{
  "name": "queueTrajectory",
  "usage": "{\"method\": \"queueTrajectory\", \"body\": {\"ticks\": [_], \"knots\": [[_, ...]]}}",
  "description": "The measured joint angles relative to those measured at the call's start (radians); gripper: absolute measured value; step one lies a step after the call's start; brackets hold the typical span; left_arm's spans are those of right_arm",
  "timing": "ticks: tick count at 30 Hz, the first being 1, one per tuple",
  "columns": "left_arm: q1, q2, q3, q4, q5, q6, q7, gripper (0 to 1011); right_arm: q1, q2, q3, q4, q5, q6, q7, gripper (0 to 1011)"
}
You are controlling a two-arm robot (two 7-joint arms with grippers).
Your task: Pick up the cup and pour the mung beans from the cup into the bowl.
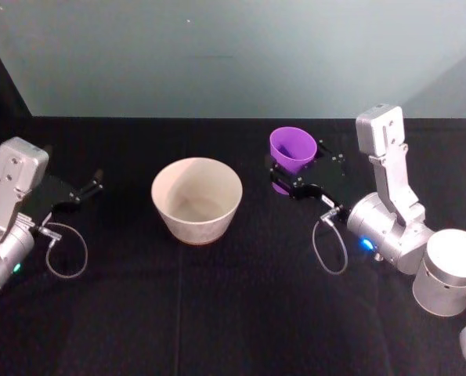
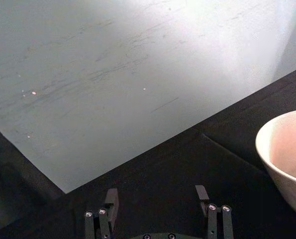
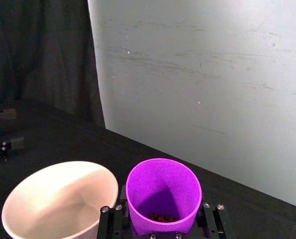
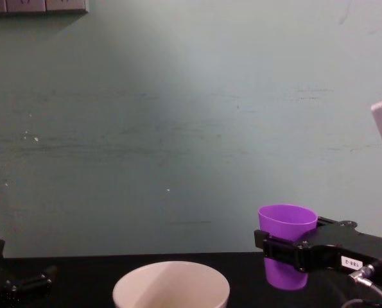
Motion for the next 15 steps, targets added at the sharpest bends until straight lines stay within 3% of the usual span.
{"method": "queueTrajectory", "body": {"ticks": [15], "knots": [[0.0,0.0,0.0,0.0,0.0,0.0,0.0,1000,0.0,0.0,0.0,0.0,0.0,0.0,0.0,726]]}}
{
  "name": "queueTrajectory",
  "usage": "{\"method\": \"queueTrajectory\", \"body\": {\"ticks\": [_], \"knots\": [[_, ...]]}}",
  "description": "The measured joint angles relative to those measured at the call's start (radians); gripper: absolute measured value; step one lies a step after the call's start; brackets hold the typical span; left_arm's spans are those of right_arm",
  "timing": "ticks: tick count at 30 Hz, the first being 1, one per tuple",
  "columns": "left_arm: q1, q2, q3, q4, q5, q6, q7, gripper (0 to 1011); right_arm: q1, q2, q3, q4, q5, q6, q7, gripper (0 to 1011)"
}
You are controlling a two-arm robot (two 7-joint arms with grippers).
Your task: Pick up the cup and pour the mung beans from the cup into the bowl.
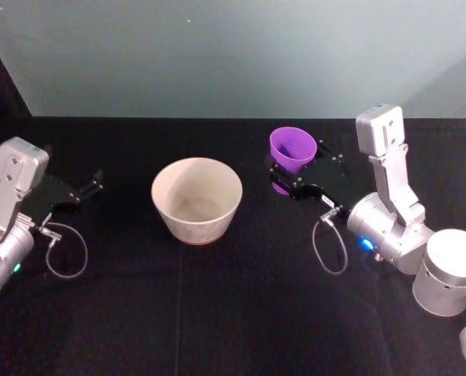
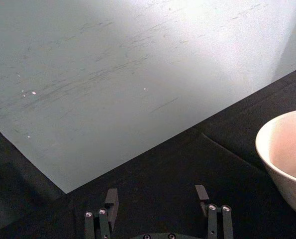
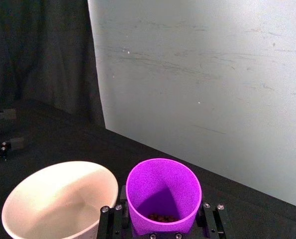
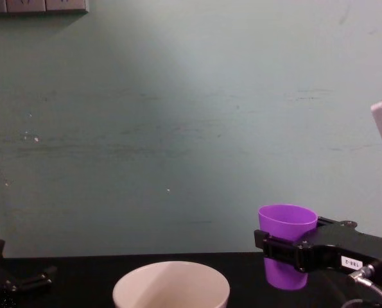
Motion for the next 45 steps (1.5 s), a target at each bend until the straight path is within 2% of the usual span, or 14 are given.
{"method": "queueTrajectory", "body": {"ticks": [45], "knots": [[0.0,0.0,0.0,0.0,0.0,0.0,0.0,1000,0.0,0.0,0.0,0.0,0.0,0.0,0.0,726]]}}
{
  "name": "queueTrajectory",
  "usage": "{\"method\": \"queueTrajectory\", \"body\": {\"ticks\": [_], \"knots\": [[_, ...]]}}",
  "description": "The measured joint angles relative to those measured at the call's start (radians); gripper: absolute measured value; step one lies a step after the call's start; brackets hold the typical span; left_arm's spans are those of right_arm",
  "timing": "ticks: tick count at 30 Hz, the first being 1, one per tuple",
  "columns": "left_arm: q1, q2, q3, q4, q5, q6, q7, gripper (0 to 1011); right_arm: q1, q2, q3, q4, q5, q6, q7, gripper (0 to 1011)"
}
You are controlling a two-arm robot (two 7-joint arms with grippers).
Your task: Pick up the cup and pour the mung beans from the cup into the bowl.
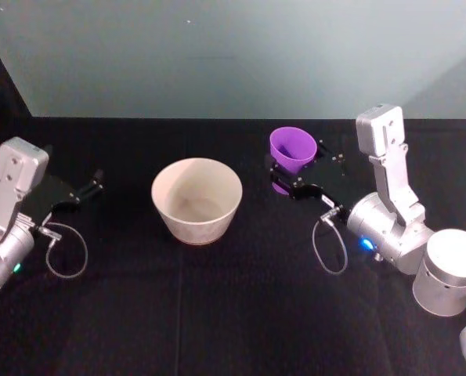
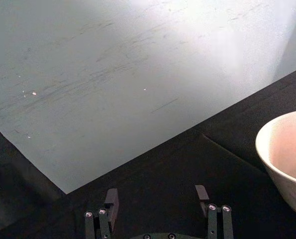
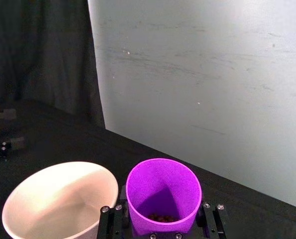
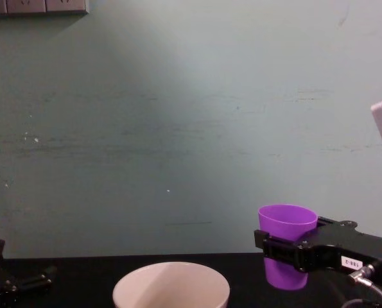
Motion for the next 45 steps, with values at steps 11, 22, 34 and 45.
{"method": "queueTrajectory", "body": {"ticks": [11,22,34,45], "knots": [[0.0,0.0,0.0,0.0,0.0,0.0,0.0,1000,0.0,0.0,0.0,0.0,0.0,0.0,0.0,726],[0.0,0.0,0.0,0.0,0.0,0.0,0.0,1000,0.0,0.0,0.0,0.0,0.0,0.0,0.0,726],[0.0,0.0,0.0,0.0,0.0,0.0,0.0,1000,0.0,0.0,0.0,0.0,0.0,0.0,0.0,726],[0.0,0.0,0.0,0.0,0.0,0.0,0.0,1000,0.0,0.0,0.0,-0.001,-0.003,0.0,0.0,726]]}}
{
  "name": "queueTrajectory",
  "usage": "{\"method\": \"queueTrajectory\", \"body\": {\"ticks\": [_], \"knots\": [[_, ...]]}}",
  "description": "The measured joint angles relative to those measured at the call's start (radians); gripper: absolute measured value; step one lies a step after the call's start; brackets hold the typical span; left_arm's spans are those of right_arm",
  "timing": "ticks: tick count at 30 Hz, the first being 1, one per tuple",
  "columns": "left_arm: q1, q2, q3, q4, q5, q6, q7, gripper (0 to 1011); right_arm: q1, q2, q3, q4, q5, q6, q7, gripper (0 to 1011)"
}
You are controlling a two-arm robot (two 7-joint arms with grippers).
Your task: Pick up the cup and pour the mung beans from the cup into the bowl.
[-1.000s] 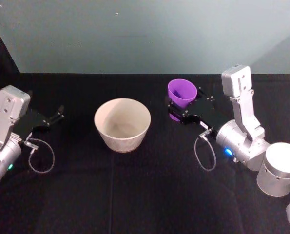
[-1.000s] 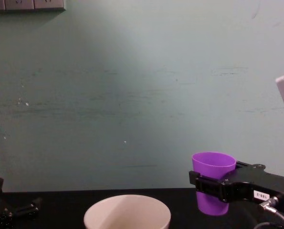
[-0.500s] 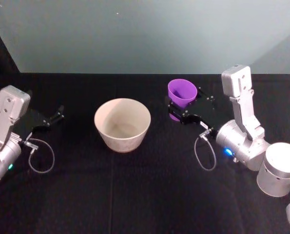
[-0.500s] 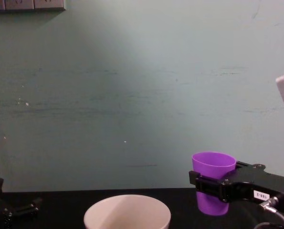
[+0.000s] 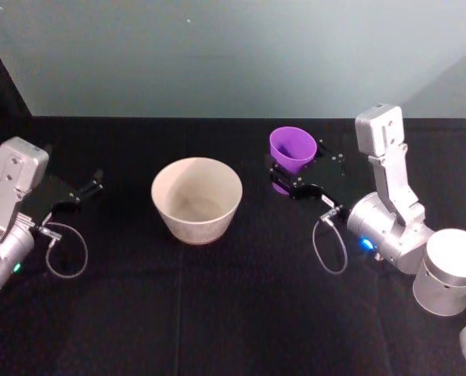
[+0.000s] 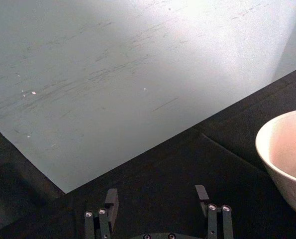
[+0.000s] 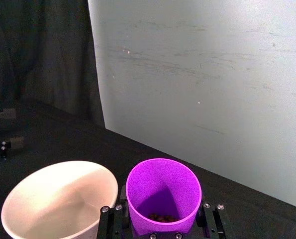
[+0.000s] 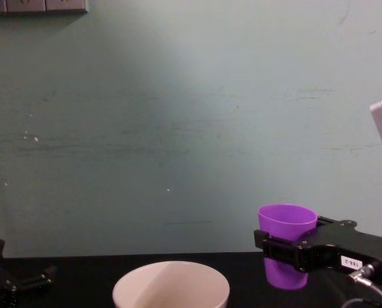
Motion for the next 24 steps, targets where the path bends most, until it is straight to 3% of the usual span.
{"method": "queueTrajectory", "body": {"ticks": [7,8,11,13,14,16,24], "knots": [[0.0,0.0,0.0,0.0,0.0,0.0,0.0,1000,0.012,0.011,-0.023,-0.017,-0.078,0.006,-0.021,726],[0.0,0.0,0.0,0.0,0.0,0.0,0.0,1000,0.019,0.018,-0.037,-0.026,-0.117,0.021,-0.031,726],[0.0,0.0,0.0,0.0,0.0,0.0,0.0,1000,0.032,0.026,-0.061,-0.039,-0.175,0.048,-0.047,726],[0.0,0.0,0.0,0.0,0.0,0.0,0.0,1000,0.052,0.036,-0.096,-0.053,-0.252,0.091,-0.061,726],[0.0,0.0,0.0,0.0,0.0,0.0,0.0,1000,0.052,0.036,-0.096,-0.053,-0.252,0.091,-0.061,726],[0.0,0.0,0.0,0.0,0.0,0.0,0.0,1000,0.074,0.044,-0.128,-0.066,-0.322,0.126,-0.07,726],[0.0,0.0,0.0,0.0,0.0,0.0,0.0,1000,0.127,0.057,-0.195,-0.092,-0.461,0.202,-0.06,726]]}}
